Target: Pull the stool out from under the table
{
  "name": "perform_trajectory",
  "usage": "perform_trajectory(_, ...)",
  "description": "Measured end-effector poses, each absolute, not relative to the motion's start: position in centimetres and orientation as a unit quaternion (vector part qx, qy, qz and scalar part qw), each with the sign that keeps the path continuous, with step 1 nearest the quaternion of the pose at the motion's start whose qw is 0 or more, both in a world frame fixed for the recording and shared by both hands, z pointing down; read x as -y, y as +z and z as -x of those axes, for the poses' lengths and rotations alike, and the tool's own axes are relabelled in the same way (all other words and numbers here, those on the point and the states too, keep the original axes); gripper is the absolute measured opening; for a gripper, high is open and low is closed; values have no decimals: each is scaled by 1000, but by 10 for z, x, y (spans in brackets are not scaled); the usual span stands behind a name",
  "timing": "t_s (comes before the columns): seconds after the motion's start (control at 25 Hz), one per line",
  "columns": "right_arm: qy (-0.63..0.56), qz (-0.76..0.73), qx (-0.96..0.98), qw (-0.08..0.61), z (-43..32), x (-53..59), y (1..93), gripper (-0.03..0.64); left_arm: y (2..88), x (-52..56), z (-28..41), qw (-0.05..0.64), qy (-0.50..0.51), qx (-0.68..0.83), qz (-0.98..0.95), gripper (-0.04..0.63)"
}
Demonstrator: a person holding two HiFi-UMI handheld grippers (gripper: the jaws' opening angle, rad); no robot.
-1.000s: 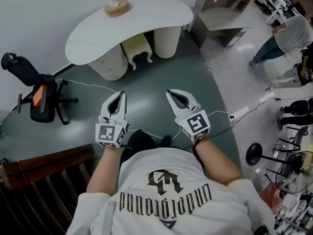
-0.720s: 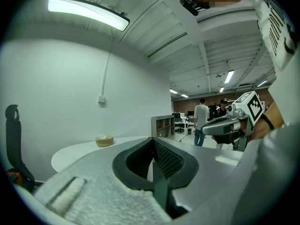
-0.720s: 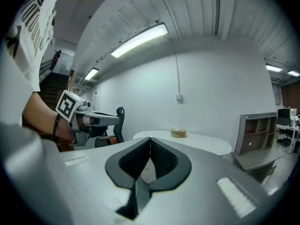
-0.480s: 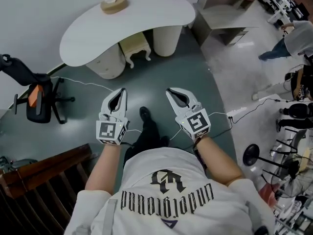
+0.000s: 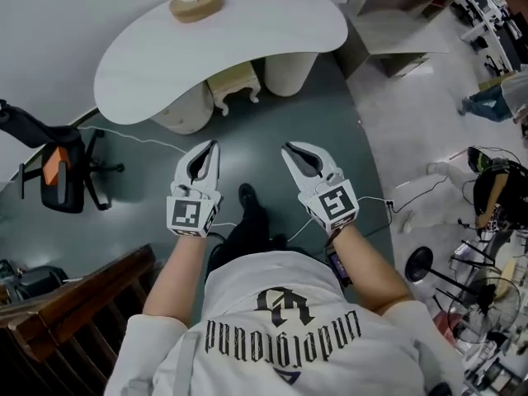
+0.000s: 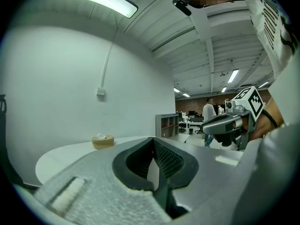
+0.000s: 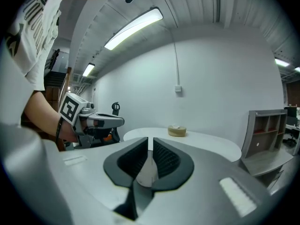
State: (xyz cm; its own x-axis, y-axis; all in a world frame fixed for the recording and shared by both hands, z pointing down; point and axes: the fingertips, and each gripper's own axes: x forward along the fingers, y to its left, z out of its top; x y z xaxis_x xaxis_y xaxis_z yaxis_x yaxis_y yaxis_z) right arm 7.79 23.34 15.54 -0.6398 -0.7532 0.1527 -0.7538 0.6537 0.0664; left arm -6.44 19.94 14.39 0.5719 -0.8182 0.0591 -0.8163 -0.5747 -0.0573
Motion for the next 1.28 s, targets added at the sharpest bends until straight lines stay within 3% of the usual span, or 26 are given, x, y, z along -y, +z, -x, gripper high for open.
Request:
perform_trajectory(0.48,-7,-412,907,90,-44,-102,183,41,174,-71,106,14,-25,-473,881,9)
perform_trajectory(0.96,-17,-368,924,104,-75,-51,221,55,218,-44,90,6,-31,-522,852,11)
perform_trajectory(1.28,0,-351,931,102,-95,-23,289,78,293,-30,83,-3,-41,-558,829,13)
